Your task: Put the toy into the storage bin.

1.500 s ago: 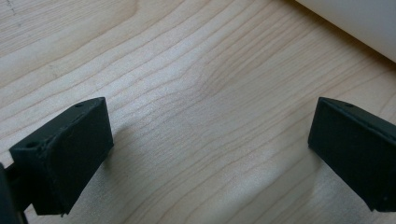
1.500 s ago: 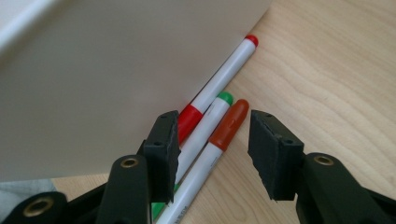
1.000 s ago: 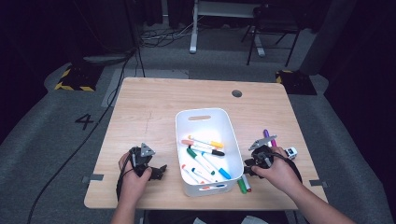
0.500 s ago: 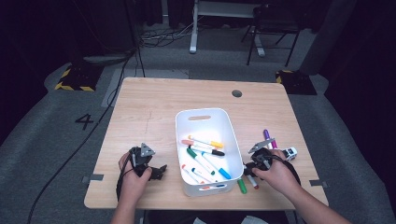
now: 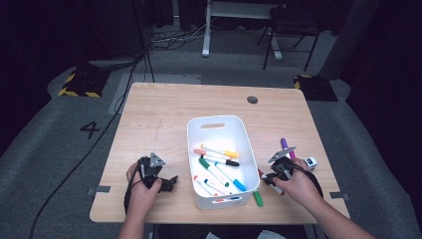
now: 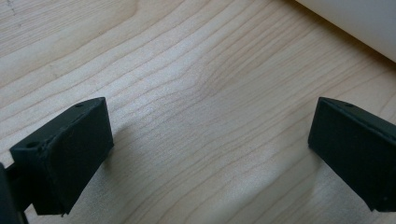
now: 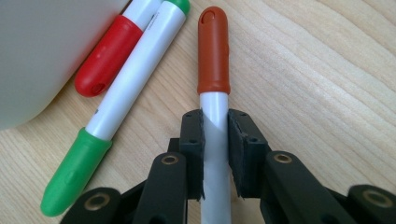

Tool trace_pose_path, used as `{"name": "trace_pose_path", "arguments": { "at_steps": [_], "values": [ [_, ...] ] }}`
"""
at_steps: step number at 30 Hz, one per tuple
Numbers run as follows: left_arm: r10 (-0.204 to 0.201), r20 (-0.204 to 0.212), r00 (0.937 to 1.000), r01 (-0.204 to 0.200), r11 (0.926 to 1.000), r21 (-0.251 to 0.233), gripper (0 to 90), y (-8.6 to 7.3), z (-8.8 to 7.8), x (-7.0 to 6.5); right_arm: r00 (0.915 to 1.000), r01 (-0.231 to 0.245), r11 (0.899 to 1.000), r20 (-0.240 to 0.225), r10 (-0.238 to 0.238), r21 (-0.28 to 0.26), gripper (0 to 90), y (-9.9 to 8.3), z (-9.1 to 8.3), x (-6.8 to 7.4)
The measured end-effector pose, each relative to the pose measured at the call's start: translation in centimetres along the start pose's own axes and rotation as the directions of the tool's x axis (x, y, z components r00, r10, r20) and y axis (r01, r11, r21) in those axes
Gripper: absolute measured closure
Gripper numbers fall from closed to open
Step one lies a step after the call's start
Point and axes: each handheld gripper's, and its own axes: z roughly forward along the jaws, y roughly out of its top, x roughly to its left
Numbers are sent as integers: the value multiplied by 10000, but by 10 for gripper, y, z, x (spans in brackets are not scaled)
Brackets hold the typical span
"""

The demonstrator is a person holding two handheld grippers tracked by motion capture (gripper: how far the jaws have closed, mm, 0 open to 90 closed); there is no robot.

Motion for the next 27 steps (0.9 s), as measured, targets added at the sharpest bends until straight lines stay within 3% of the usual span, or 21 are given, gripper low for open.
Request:
{"name": "trace_pose_path", "arguments": {
  "at_steps": [10,27],
  "values": [
    [1,1,10000,-1,10000,-2,2,0,0,0,9991,-199,9993,-394,187,-316,773,-1,-10,-5],
    [-31,17,10000,31,10000,0,1,0,0,0,9984,-13,9878,-554,-75,-1557,773,18,-61,1]
  ]
}}
